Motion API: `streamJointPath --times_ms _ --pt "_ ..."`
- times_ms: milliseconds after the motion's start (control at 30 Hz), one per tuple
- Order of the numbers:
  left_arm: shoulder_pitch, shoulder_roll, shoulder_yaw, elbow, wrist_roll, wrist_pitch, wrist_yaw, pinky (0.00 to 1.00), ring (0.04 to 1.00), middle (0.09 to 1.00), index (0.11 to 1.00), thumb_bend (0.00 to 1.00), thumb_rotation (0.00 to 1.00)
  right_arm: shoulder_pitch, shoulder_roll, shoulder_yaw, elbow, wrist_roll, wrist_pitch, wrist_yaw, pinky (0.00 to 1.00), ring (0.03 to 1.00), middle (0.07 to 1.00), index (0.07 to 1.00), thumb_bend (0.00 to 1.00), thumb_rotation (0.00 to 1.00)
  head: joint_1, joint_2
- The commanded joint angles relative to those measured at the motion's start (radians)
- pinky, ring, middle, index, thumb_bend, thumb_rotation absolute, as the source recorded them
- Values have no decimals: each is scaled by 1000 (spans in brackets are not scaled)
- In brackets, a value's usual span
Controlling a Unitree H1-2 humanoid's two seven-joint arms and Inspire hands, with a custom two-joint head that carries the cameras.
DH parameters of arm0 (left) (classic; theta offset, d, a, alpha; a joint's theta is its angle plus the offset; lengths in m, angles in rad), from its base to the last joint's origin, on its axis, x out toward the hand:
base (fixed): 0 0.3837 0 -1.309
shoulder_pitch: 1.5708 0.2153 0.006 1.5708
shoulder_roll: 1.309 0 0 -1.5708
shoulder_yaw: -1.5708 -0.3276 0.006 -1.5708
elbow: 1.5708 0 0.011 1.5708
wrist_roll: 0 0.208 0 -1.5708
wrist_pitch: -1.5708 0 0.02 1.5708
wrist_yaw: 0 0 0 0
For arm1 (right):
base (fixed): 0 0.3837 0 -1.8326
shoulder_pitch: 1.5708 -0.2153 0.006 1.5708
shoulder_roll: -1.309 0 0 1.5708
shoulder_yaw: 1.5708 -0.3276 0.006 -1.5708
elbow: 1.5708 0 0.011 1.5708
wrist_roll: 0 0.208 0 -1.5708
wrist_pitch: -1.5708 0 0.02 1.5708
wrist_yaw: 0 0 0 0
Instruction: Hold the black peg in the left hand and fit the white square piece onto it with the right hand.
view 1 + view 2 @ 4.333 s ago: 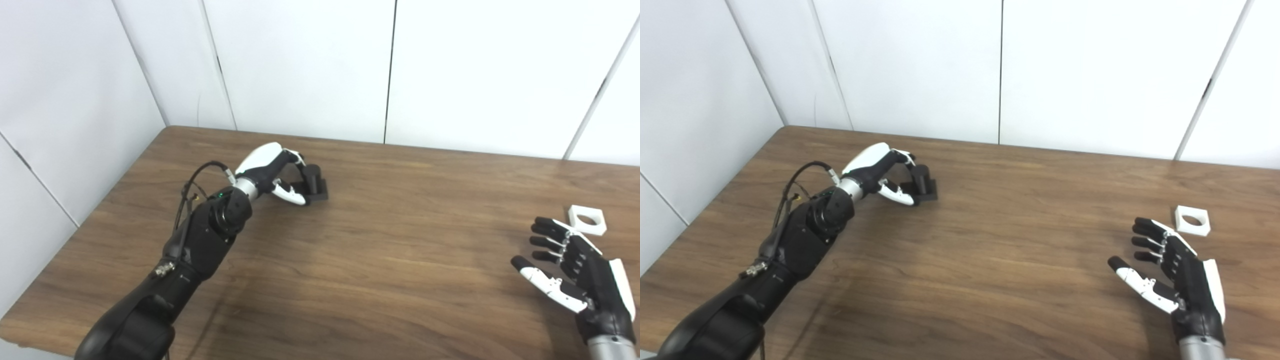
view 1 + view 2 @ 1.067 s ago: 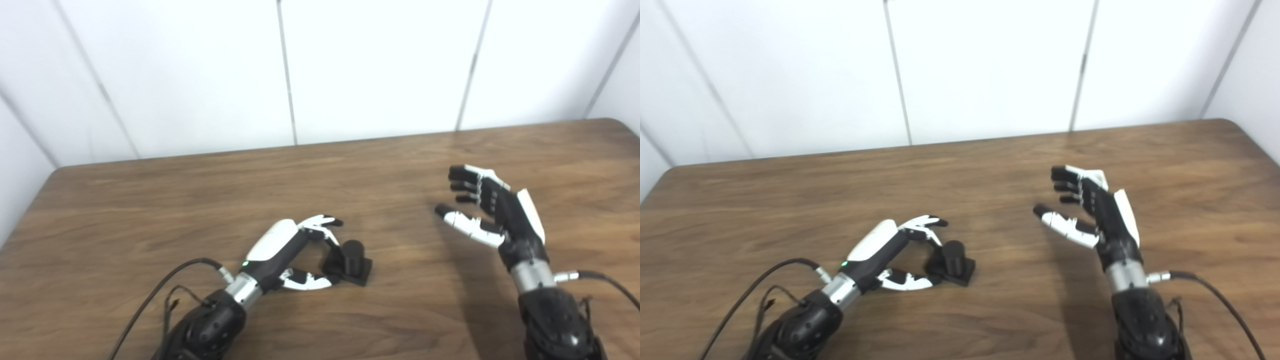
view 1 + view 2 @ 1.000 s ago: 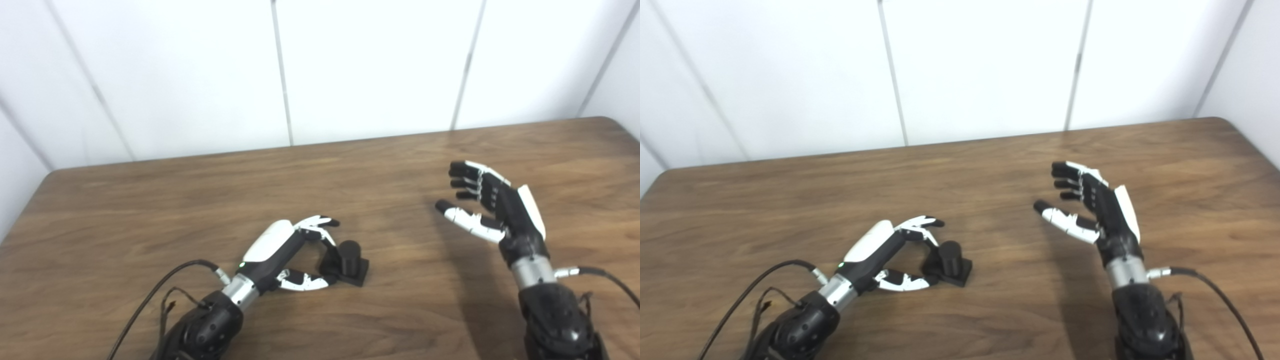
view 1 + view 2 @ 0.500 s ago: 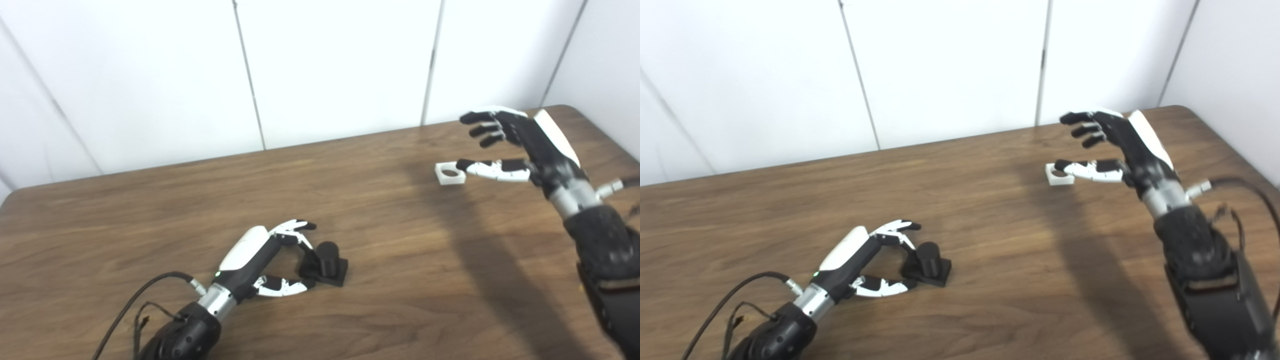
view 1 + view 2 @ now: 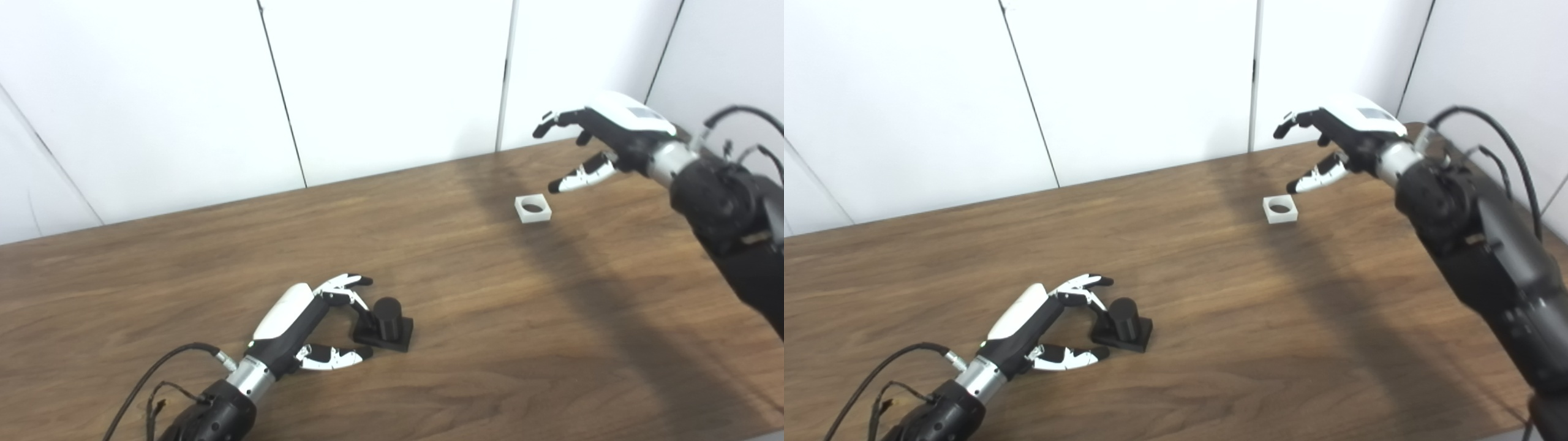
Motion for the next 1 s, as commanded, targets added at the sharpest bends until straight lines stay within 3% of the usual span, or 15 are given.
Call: streamJointPath --times_ms 0,200,533,667,967 --pt "47 33 -18 40 29 34 -62 793 935 879 497 520 82 -82 -36 9 48 -20 -71 -8 664 862 865 731 718 142 1 0" --pt "50 33 -20 45 37 30 -55 793 929 878 497 519 82 -140 -32 61 161 -66 -114 2 707 887 866 743 726 174 5 -2" --pt "55 30 -19 55 39 21 -45 799 925 876 496 520 82 -199 -4 147 252 -136 -90 82 875 933 908 781 761 258 11 -2" --pt "57 31 -19 51 40 20 -45 800 921 875 496 520 81 -199 12 160 269 -140 -71 112 948 955 926 799 783 269 16 0" --pt "58 28 -14 54 43 10 -43 782 912 871 496 520 80 -169 40 180 302 -158 -56 118 971 973 935 808 810 299 20 3"
